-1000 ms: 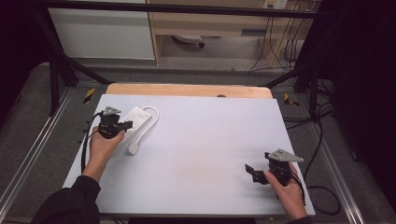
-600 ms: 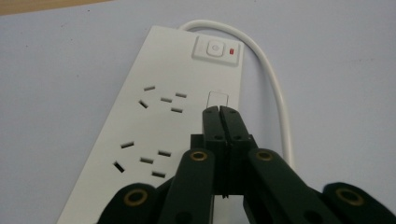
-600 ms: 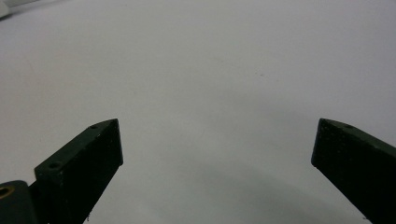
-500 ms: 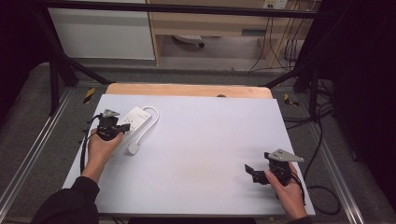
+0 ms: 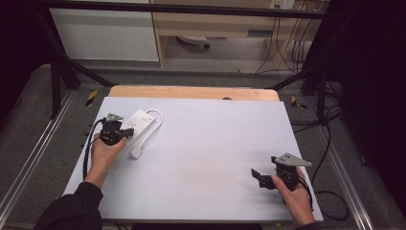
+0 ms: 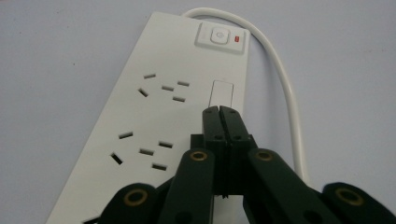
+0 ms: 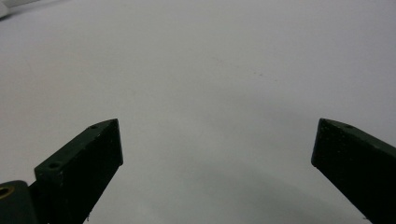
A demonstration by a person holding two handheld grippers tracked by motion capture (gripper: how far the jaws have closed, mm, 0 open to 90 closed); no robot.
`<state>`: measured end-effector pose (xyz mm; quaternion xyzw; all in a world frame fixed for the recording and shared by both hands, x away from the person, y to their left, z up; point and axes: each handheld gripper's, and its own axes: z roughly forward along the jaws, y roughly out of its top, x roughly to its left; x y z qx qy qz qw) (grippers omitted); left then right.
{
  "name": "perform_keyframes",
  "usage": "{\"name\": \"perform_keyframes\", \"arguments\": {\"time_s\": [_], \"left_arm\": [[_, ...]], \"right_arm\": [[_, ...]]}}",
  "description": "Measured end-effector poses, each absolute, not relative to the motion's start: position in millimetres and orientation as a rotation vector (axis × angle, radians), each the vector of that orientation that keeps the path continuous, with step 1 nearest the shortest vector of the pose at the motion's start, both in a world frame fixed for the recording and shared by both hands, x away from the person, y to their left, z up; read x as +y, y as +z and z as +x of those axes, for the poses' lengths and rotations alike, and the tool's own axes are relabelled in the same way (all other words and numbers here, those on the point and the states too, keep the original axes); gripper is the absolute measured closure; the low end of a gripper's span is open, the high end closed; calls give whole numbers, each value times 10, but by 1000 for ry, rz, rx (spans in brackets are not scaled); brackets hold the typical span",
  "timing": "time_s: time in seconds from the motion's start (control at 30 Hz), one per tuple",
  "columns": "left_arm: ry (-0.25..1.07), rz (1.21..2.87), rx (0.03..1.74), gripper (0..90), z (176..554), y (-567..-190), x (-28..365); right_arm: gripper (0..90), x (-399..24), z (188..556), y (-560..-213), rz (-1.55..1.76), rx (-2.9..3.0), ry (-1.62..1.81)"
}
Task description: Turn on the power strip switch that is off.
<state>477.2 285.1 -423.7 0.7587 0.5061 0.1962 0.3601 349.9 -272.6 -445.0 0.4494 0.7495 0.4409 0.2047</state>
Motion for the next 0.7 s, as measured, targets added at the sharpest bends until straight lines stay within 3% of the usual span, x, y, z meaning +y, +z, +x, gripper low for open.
{"name": "perform_keyframes", "arguments": {"time_s": [0.7], "left_arm": [[505,1941,1316,900,4779,-4257,2863]], "right_arm": [[25,-2730,3498,-4448,1248,2090,1230]]}}
